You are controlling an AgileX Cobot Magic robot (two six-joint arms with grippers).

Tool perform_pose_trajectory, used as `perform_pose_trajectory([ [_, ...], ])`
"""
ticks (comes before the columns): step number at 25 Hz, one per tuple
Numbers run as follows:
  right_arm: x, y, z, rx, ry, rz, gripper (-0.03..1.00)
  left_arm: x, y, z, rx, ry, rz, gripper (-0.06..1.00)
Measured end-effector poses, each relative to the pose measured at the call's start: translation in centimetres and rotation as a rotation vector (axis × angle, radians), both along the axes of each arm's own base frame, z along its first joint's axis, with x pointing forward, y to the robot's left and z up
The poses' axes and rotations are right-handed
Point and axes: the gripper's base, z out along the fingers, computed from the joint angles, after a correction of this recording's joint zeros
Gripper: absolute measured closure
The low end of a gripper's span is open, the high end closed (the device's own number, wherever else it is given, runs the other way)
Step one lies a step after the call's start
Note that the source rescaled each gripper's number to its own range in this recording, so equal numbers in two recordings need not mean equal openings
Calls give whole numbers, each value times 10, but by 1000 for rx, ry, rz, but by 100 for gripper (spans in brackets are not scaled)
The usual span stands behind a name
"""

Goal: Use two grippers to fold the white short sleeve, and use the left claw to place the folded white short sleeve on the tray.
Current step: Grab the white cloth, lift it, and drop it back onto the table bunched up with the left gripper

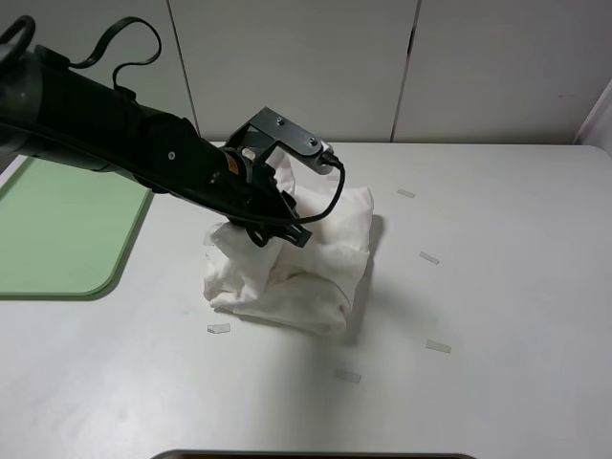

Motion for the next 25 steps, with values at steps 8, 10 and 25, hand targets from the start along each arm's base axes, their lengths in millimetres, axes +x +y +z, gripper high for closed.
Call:
perform_pose_trajectory([
  [8, 0, 0, 0, 0, 0, 0, -3, 7, -4, 4, -61, -90, 17, -4],
  [10, 0, 0, 0, 0, 0, 0, -3, 7, -4, 4, -61, -90, 17, -5],
  [25, 0, 0, 0, 0, 0, 0, -3, -9, 3, 82, -42, -13, -39, -5],
])
